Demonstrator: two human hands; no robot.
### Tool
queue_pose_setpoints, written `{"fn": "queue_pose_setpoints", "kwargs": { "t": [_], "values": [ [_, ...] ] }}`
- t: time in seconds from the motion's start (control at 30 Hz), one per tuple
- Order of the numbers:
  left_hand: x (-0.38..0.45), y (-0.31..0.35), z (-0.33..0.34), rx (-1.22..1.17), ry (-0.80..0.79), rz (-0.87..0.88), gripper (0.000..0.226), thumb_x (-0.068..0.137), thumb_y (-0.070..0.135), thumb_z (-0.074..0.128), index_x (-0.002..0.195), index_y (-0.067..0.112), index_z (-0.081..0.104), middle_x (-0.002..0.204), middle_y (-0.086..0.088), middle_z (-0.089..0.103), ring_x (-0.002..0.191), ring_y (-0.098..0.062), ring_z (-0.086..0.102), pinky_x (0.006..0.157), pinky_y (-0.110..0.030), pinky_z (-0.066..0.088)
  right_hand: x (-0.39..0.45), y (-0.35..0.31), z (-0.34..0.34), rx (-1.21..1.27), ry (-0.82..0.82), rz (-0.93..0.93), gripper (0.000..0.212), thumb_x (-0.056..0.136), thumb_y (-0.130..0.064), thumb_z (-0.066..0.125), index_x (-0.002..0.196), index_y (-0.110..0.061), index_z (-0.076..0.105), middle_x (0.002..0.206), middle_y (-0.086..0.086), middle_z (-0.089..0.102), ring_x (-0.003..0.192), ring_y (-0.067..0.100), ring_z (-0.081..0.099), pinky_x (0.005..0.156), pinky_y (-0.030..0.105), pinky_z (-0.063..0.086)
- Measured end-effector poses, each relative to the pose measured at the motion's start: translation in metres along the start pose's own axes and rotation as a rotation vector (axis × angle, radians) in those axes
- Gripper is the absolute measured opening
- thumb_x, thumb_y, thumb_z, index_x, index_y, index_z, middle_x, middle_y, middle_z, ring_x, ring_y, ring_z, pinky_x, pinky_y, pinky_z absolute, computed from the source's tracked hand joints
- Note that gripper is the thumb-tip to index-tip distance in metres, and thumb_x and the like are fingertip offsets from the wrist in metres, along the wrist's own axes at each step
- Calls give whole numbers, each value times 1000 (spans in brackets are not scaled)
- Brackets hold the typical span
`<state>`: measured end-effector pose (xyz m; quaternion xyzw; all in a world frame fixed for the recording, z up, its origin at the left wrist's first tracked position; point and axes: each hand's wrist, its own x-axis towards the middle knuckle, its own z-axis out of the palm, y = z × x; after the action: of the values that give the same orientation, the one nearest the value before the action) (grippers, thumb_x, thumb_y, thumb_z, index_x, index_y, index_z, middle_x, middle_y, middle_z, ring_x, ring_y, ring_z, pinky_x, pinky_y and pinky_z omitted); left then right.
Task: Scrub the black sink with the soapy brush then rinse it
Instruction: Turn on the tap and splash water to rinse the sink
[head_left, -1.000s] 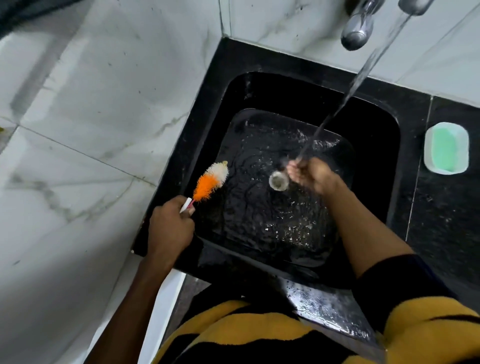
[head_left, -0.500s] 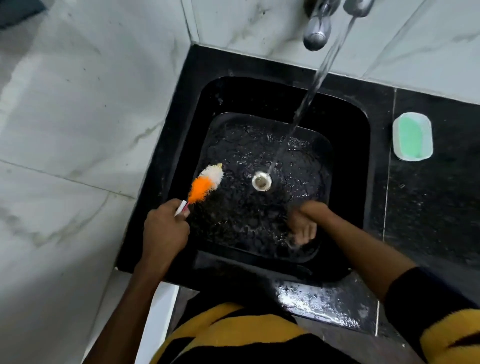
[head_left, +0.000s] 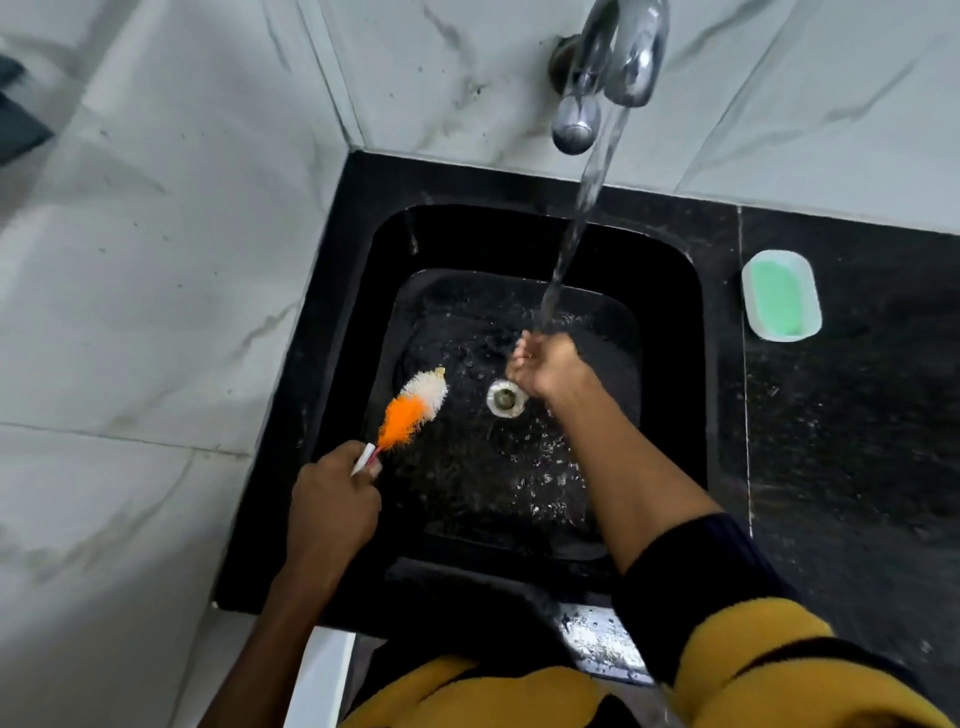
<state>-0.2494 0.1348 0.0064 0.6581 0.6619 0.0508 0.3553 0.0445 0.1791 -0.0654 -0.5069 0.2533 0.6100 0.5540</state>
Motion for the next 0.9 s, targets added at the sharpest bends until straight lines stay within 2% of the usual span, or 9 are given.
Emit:
{"fn": "queue_pose_setpoints", "kwargs": {
  "t": [0.07, 0.17, 0.23, 0.33, 0.4, 0.47, 0.57, 0.73, 0.9],
  "values": [
    [2, 2, -2, -3, 8, 1, 19, 89, 7, 62, 73, 18, 63, 58, -4, 64, 57, -24, 63, 58, -43, 56, 0, -3, 13, 98, 14, -4, 40, 99, -15, 20, 72, -12, 49, 53, 1, 44, 47, 11, 35, 48, 21, 28],
    [4, 1, -5, 8, 21, 0, 18, 87, 6, 63, 73, 17, 62, 57, -3, 62, 55, -24, 61, 56, -41, 53, 2, -23, 24, 328, -26, -72, 44, 101, -22, 18, 85, -8, 55, 61, 6, 55, 50, 15, 51, 53, 23, 44],
    [4, 1, -5, 9, 23, -9, 17, 87, 7, 63, 73, 17, 62, 57, -3, 61, 54, -24, 60, 55, -40, 52, -1, -37, 27, 434, -66, -149, 44, 104, -25, 22, 101, -6, 61, 88, 14, 68, 77, 23, 69, 72, 31, 57],
    [5, 3, -4, -1, 22, -17, 18, 86, 5, 63, 72, 17, 62, 58, -5, 61, 54, -25, 60, 55, -41, 53, -5, -47, 24, 432, -80, -201, 42, 104, -22, 26, 98, -2, 63, 119, 14, 65, 113, 25, 62, 100, 37, 49],
    [5, 5, -3, 3, 17, -16, 18, 86, 5, 64, 73, 18, 62, 59, -6, 61, 55, -26, 60, 55, -42, 54, -7, -39, 17, 419, -47, -213, 44, 103, -22, 24, 84, -6, 60, 108, 12, 65, 101, 24, 63, 92, 34, 51],
    [6, 8, -2, -6, 7, -22, 19, 86, 5, 64, 74, 19, 63, 60, -6, 63, 56, -26, 61, 56, -41, 55, -4, -24, 8, 393, 24, -172, 42, 103, -22, 21, 85, -6, 56, 97, 13, 63, 80, 23, 63, 70, 32, 53],
    [6, 13, -1, -24, -1, -38, 21, 83, 0, 64, 74, 18, 64, 62, -7, 62, 57, -24, 60, 56, -37, 51, -1, 1, 5, 345, 86, -60, 41, 101, -19, 20, 86, -7, 56, 73, 9, 60, 52, 16, 53, 52, 23, 43],
    [7, 14, 0, -31, 2, -35, 20, 87, 5, 63, 75, 21, 65, 62, -5, 63, 58, -24, 62, 56, -38, 52, -8, 14, 11, 314, -54, 6, 35, 95, -14, 22, 63, -17, 36, 55, -3, 33, 46, 11, 26, 44, 21, 21],
    [9, 11, 2, -22, -2, -28, 18, 90, 11, 62, 77, 23, 66, 63, -4, 66, 61, -25, 64, 60, -39, 56, -13, -1, -18, 372, -129, -79, 36, 94, -14, 27, 61, -19, 38, 51, -3, 36, 39, 11, 29, 37, 20, 21]
  ]
}}
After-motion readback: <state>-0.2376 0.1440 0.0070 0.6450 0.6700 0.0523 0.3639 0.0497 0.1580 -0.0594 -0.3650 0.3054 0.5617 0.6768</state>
